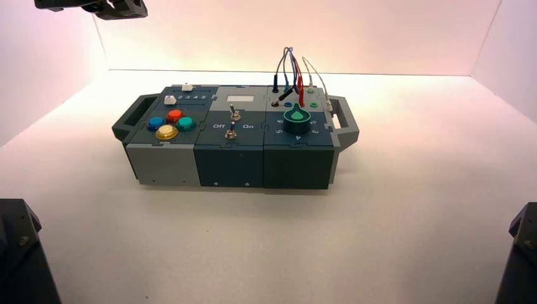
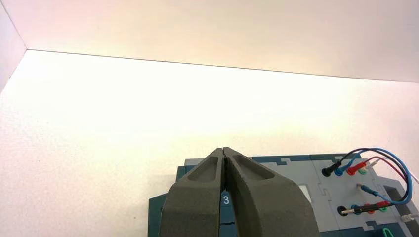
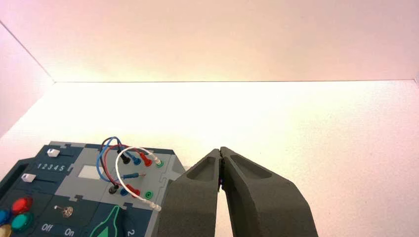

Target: Push the red button with the left gripper.

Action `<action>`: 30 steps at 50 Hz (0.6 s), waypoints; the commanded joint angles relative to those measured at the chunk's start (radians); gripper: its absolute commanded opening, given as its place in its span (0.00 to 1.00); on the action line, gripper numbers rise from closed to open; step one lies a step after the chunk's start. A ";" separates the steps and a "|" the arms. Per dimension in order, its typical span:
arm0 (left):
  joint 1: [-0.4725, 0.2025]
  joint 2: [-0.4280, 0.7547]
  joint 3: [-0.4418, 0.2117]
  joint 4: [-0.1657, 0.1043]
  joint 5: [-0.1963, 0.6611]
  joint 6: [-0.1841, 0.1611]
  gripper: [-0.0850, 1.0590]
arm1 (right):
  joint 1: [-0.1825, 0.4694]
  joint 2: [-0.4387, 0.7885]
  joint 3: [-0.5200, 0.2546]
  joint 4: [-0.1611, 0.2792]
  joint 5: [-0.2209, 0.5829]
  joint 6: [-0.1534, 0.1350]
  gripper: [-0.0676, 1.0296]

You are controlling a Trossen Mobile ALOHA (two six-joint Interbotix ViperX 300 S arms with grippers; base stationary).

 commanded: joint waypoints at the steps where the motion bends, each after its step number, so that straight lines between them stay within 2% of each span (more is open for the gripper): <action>1: -0.006 -0.005 -0.018 0.002 -0.006 -0.002 0.05 | -0.002 0.000 -0.014 0.003 -0.008 0.002 0.04; 15: -0.006 -0.006 -0.026 0.002 0.020 -0.002 0.05 | -0.002 0.000 -0.014 0.003 -0.008 0.002 0.04; 30: -0.011 0.006 -0.104 0.002 0.302 0.006 0.05 | -0.002 0.002 -0.014 0.003 -0.008 0.002 0.04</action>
